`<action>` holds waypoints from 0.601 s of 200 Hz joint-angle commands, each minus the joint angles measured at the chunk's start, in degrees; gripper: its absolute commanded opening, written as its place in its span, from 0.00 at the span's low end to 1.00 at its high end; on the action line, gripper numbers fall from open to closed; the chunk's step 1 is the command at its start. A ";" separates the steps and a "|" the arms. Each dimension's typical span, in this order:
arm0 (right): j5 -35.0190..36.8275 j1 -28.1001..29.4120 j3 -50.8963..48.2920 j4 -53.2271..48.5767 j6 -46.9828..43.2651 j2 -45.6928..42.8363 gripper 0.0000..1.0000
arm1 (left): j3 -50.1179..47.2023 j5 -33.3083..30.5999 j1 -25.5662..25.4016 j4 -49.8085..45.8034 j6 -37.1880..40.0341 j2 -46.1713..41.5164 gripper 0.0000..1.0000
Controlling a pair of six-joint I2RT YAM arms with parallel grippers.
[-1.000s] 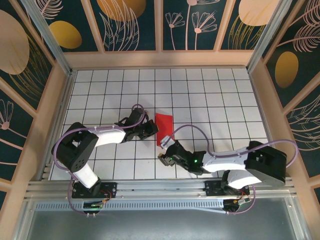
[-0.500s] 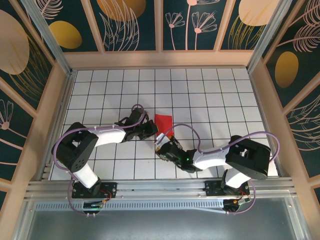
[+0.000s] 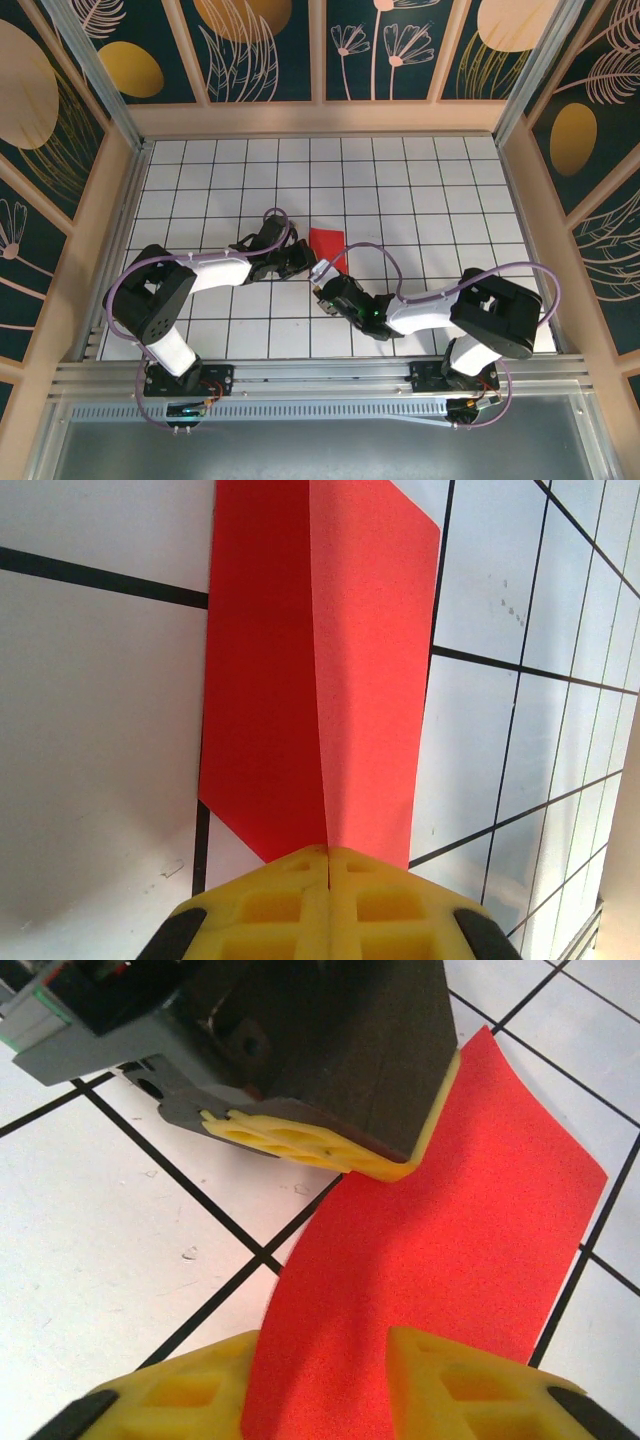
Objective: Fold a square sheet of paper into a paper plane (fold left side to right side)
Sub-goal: Third fold the triangle at the center of the table.
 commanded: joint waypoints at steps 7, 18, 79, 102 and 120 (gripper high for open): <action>-1.80 -0.58 0.04 0.00 1.35 -1.80 0.23 | 1.44 0.04 -0.23 -1.35 0.39 -0.23 0.00; -2.76 -0.88 -0.05 -0.22 1.78 -2.03 0.18 | 1.59 -0.05 -0.26 -1.62 0.63 -0.10 0.00; -11.21 -4.49 -0.40 -3.20 4.36 -4.58 0.00 | 2.40 -3.10 0.44 -6.26 3.67 -2.17 0.24; -16.41 -6.51 -0.59 -4.50 5.41 -6.12 0.00 | 1.72 -3.37 2.45 -7.83 4.80 -4.65 0.35; -21.36 -8.43 -0.60 -5.14 6.64 -6.83 0.00 | 1.61 -4.15 4.39 -9.62 6.04 -7.32 0.37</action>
